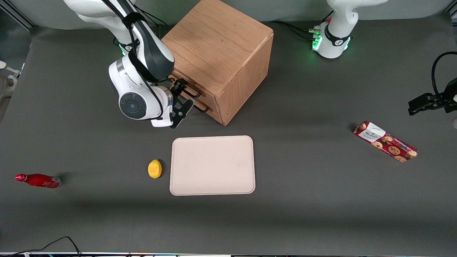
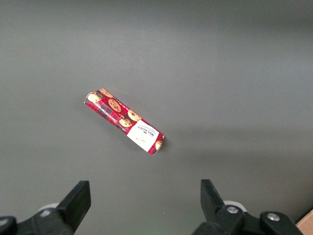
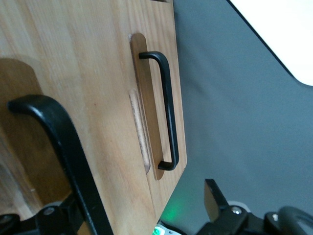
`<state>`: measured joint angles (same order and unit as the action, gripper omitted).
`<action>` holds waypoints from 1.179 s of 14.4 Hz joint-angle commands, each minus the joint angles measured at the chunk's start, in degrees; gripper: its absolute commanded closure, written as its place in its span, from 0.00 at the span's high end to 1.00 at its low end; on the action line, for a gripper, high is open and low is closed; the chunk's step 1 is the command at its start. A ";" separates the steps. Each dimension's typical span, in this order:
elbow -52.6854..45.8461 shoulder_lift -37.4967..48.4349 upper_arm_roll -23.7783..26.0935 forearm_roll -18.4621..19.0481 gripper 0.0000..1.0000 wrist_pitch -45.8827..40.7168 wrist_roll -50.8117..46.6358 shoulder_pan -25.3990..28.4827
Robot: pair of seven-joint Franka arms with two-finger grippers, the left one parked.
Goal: Open upper drawer
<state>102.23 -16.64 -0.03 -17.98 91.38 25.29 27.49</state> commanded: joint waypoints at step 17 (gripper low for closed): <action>-5.63 -4.18 -0.24 1.46 1.00 3.54 11.36 -5.77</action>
<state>99.20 -18.77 -0.53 -17.25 95.01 34.58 23.56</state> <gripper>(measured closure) 0.000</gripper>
